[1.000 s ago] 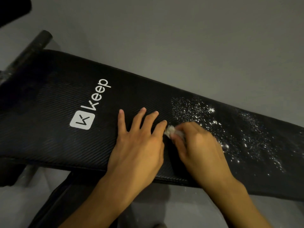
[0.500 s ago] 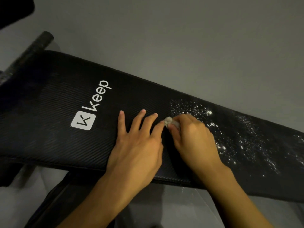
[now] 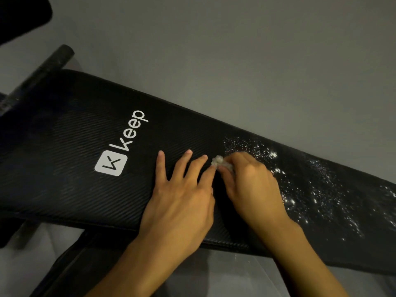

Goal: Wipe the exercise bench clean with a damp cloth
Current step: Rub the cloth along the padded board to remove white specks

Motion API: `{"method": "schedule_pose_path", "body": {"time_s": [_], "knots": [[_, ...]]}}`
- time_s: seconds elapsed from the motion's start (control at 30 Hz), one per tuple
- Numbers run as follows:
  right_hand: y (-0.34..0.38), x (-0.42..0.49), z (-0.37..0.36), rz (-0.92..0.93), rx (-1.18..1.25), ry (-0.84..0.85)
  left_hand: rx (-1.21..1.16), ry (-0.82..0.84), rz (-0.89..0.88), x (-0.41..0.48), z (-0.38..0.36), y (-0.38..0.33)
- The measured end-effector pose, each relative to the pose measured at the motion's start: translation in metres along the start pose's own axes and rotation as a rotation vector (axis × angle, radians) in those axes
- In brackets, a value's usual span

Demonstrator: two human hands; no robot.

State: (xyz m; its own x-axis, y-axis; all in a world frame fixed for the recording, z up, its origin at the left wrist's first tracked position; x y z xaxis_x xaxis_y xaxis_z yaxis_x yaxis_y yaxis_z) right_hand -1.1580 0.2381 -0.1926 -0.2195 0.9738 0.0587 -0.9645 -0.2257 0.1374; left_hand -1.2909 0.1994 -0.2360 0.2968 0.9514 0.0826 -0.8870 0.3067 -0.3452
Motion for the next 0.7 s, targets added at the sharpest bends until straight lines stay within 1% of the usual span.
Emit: {"method": "schedule_pose_path", "body": {"time_s": [0.13, 0.27, 0.33, 0.53, 0.7], "knots": [[-0.003, -0.019, 0.004, 0.032, 0.061, 0.064, -0.006, -0.005, 0.024, 0.001, 0.001, -0.001], [-0.014, 0.025, 0.003, -0.019, 0.018, 0.037, 0.022, 0.01, 0.068, 0.001, 0.002, -0.001], [-0.017, 0.038, 0.002, -0.052, 0.052, 0.032, 0.026, 0.02, 0.089, 0.001, 0.003, 0.0], [-0.014, 0.0, 0.004, 0.025, 0.111, 0.084, 0.029, 0.009, 0.082, 0.0, 0.003, 0.0], [-0.02, 0.054, 0.003, -0.055, 0.064, 0.053, 0.038, 0.018, 0.082, 0.0, 0.003, 0.001]]}}
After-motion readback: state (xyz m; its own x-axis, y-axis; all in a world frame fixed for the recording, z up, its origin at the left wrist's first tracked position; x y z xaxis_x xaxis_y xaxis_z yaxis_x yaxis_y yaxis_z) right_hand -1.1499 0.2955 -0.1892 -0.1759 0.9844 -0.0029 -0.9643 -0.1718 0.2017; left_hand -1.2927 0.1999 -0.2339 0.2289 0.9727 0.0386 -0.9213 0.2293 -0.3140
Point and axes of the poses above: each hand's wrist, its own x-axis towards the middle knuckle, its own z-axis out of the back of the hand, y = z × x, the point moved 4 cm from there along x, towards the middle knuckle, and after that the axes turned 8 degrees about y, right-handed, at the moved point
